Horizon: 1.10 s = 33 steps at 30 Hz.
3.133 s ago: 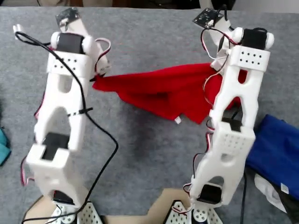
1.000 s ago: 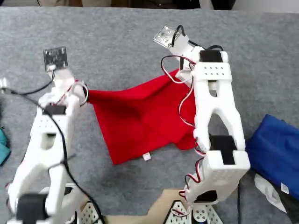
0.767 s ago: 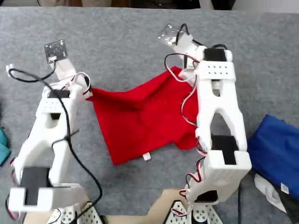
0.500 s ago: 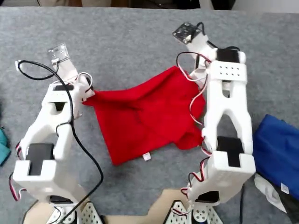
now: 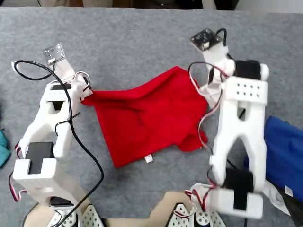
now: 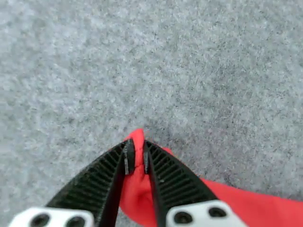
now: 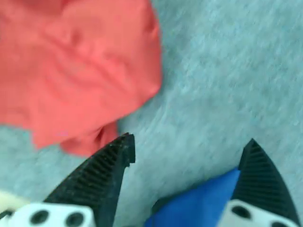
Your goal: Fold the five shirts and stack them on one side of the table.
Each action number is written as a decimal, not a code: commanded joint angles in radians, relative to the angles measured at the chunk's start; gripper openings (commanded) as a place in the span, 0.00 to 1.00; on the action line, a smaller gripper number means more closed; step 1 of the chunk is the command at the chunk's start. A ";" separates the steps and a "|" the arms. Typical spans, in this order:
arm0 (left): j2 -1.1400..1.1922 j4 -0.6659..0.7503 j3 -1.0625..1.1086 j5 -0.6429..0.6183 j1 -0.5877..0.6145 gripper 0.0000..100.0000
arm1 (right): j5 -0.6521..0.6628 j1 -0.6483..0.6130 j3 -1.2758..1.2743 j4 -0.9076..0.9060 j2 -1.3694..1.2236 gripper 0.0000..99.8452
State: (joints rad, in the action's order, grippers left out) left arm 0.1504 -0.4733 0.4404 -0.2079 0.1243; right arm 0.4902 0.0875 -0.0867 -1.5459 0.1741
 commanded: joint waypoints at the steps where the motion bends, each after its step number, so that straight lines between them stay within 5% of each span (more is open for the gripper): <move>1: -0.005 0.008 -0.054 -0.005 0.008 0.02 | -0.054 -0.025 -0.094 -0.069 0.130 0.34; 7: -0.005 0.008 -0.052 -0.005 0.008 0.02 | -0.193 -0.101 -0.309 -0.077 0.206 0.25; 25: -0.005 0.008 -0.055 -0.005 0.006 0.02 | -0.166 -0.466 -0.585 0.127 0.213 0.23; 33: -0.005 0.009 -0.055 -0.005 0.006 0.02 | -0.146 -0.486 -0.627 0.150 0.211 0.23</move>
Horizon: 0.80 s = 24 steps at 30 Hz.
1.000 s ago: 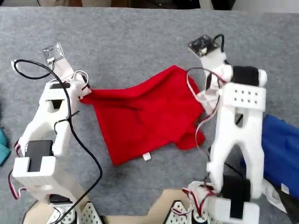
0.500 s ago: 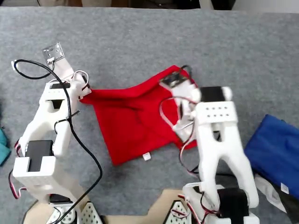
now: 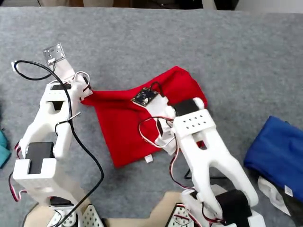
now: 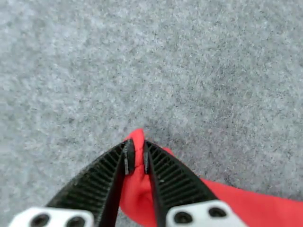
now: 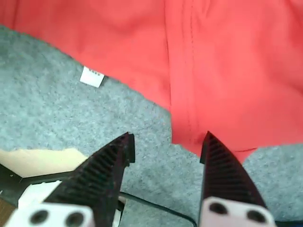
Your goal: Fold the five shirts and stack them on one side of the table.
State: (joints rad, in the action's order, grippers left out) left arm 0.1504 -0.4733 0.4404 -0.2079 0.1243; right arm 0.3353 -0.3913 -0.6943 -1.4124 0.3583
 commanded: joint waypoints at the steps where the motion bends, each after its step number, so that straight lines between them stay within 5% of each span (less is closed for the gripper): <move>1: -0.005 0.009 -0.055 -0.005 0.006 0.02 | 0.029 -0.005 -0.038 0.026 0.027 0.23; 16: -0.005 0.009 -0.055 -0.005 0.006 0.02 | 0.124 -0.001 -0.200 0.236 0.035 0.23; 24: -0.005 0.009 -0.055 -0.003 0.006 0.02 | 0.342 0.213 -0.199 0.321 0.035 0.23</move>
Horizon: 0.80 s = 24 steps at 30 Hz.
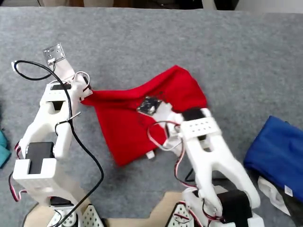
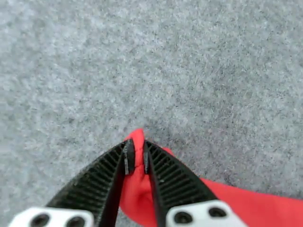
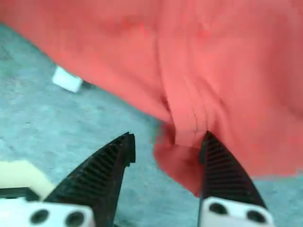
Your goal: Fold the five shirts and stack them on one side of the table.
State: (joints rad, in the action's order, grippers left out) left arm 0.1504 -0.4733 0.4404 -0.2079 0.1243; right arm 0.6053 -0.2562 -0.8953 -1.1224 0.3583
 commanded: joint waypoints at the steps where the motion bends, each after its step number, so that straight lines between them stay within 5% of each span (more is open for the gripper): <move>1: -0.005 0.009 -0.055 -0.003 0.006 0.02 | 0.092 0.091 0.002 0.031 0.033 0.23; 11: -0.005 0.009 -0.055 -0.003 0.006 0.02 | 0.114 0.108 -0.004 0.127 0.027 0.23; 20: -0.005 0.009 -0.055 -0.003 0.006 0.02 | 0.110 0.110 0.002 0.189 -0.004 0.00; 24: -0.005 0.009 -0.055 -0.003 0.006 0.02 | 0.109 0.131 0.005 0.187 -0.042 0.01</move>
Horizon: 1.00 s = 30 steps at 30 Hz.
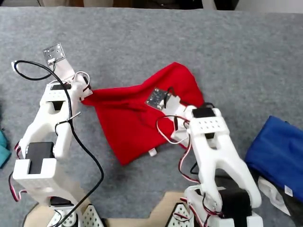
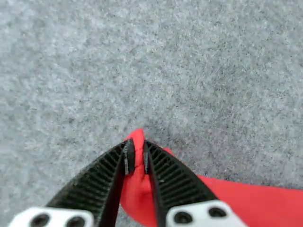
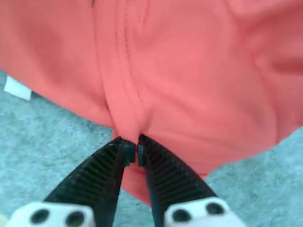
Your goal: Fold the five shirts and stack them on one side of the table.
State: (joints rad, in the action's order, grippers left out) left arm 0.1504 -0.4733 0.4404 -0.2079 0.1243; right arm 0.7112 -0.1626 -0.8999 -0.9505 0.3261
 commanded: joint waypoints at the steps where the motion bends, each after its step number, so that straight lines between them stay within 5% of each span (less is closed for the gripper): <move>1: -0.005 0.009 -0.055 -0.003 0.006 0.02 | 0.003 0.048 0.018 0.015 -0.013 0.01; 22: -0.005 0.009 -0.057 -0.005 0.002 0.02 | -0.023 0.136 0.522 -0.347 -0.015 0.01; 30: -0.226 -0.094 -0.074 -0.043 0.018 0.02 | -0.060 0.137 1.018 -0.519 -0.013 0.01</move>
State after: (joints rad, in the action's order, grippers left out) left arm 0.0614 -0.5317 0.4266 -0.2248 0.1335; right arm 0.6682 -0.0399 -0.1128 -1.4231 0.3092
